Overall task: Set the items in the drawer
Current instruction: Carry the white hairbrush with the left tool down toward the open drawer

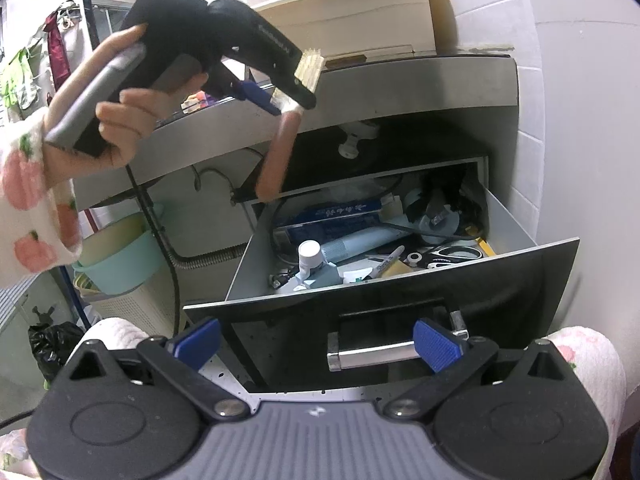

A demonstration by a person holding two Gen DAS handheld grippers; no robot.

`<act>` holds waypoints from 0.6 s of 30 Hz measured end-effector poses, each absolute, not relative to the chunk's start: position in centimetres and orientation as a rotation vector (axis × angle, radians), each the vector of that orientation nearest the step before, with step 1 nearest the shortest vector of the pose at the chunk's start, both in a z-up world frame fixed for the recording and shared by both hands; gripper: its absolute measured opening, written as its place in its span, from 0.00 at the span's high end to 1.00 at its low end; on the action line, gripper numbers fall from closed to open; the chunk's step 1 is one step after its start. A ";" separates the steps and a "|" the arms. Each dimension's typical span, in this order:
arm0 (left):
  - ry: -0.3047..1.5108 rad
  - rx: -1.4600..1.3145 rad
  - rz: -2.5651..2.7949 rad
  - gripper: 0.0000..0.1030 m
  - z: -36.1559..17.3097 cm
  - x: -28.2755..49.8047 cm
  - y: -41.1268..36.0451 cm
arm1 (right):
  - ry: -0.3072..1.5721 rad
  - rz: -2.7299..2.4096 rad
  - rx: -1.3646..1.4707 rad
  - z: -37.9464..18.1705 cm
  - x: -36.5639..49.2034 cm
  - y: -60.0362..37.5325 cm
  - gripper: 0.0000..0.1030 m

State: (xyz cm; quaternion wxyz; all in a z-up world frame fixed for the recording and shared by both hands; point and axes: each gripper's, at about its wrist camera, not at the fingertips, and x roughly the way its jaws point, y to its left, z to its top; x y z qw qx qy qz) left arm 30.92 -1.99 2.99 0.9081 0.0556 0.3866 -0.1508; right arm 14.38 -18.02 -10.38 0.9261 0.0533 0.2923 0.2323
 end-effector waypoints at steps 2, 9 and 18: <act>0.800 0.118 -0.312 0.64 2.4 30.9 -2.0 | 0.602 0.476 0.109 -10.4 14.4 -18.0 0.00; 0.810 0.111 -0.327 0.67 0.8 30.6 -2.1 | 0.617 0.475 0.110 -10.7 14.7 -18.1 0.00; 0.857 0.075 -0.335 0.68 -2.1 30.1 -2.0 | 0.640 0.482 0.106 -11.2 14.8 -17.8 0.00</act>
